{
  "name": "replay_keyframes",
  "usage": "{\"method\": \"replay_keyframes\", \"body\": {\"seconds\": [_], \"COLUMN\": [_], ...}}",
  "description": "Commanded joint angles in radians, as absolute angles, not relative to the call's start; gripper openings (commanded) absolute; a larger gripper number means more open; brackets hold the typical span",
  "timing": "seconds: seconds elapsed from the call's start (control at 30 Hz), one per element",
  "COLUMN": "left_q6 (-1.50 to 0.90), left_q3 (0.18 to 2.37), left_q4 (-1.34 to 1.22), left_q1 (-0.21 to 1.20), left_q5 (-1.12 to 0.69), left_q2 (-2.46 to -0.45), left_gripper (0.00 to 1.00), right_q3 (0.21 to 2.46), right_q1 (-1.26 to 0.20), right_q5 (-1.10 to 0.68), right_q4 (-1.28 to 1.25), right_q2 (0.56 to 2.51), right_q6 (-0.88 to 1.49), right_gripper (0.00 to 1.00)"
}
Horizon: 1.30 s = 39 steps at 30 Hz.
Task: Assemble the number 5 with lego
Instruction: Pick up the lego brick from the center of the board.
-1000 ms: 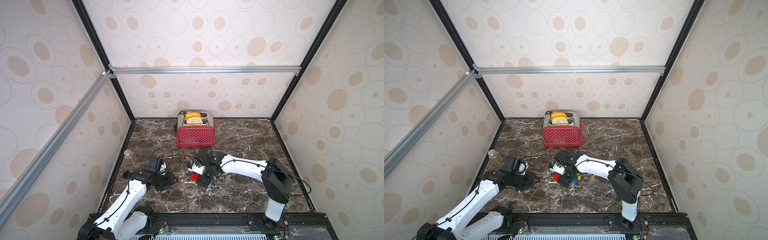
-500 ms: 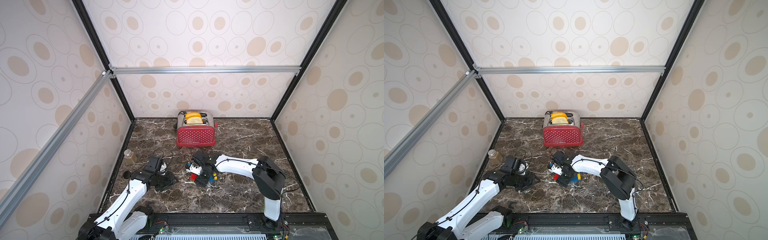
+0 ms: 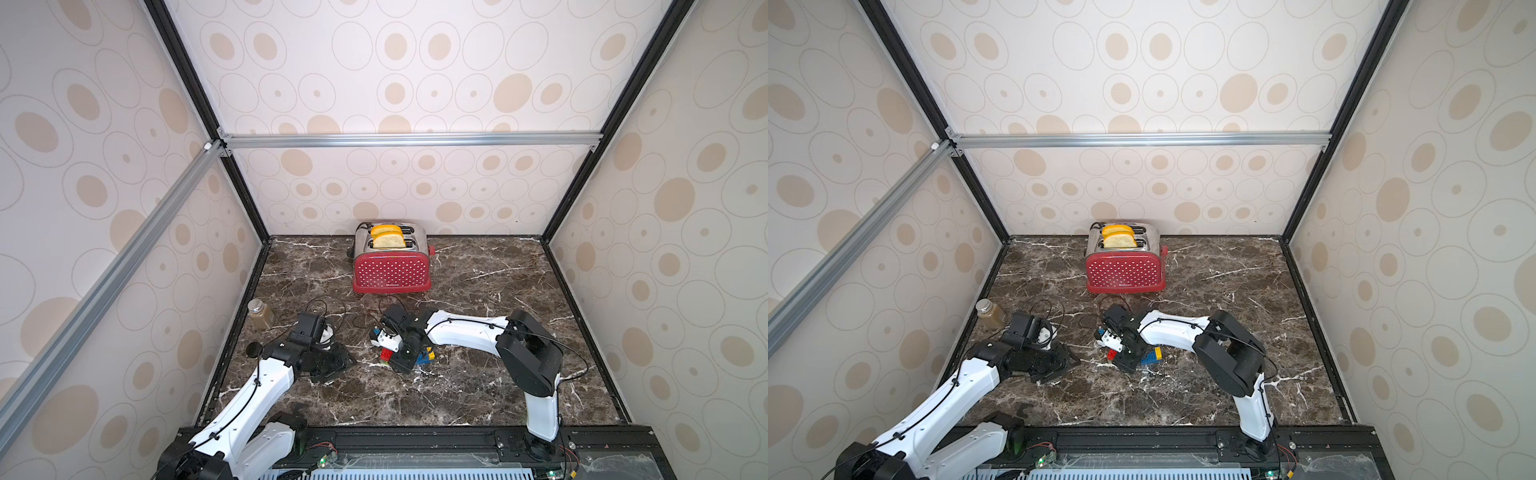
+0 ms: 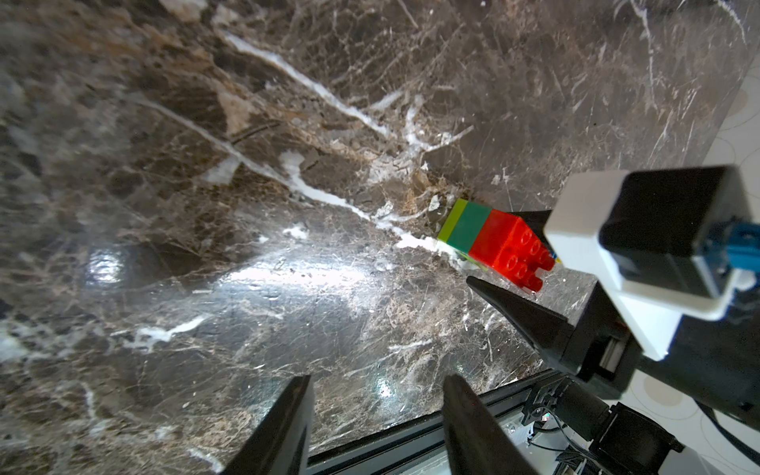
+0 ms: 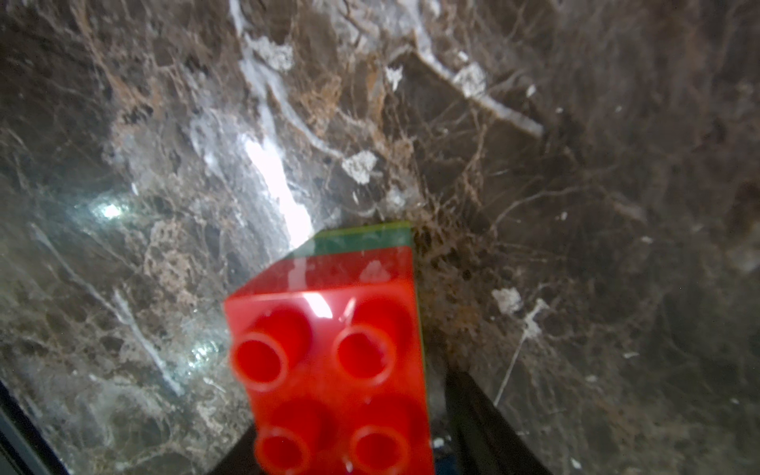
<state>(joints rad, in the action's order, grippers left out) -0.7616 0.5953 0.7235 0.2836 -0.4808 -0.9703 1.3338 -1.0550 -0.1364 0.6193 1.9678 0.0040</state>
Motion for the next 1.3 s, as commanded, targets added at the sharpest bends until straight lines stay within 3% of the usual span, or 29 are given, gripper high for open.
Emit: {"method": "replay_keyframes", "body": {"seconds": [0.0,0.33,1.27], "left_q6": [-0.749,-0.751,-0.734], "left_q3": [0.635,0.635,0.646], "left_q4": [0.746,0.747,0.734], "left_q1": [0.291,0.29,0.315], "left_q5": [-0.468,-0.465,-0.47], "left_q2": [-0.973,-0.973,-1.005], "left_gripper": [0.53,0.53,0.52], "right_q3": [1.348,1.348,1.313], "right_q1": [-1.063,-1.062,-1.002], "right_q5": [-0.138,-0.136,-0.031], "right_q4": [0.635,0.634,0.684], "right_q2": [2.002,2.006,1.802], "right_q6": [0.012,0.017,0.0], "right_gripper": [0.55,0.4,0.35]}}
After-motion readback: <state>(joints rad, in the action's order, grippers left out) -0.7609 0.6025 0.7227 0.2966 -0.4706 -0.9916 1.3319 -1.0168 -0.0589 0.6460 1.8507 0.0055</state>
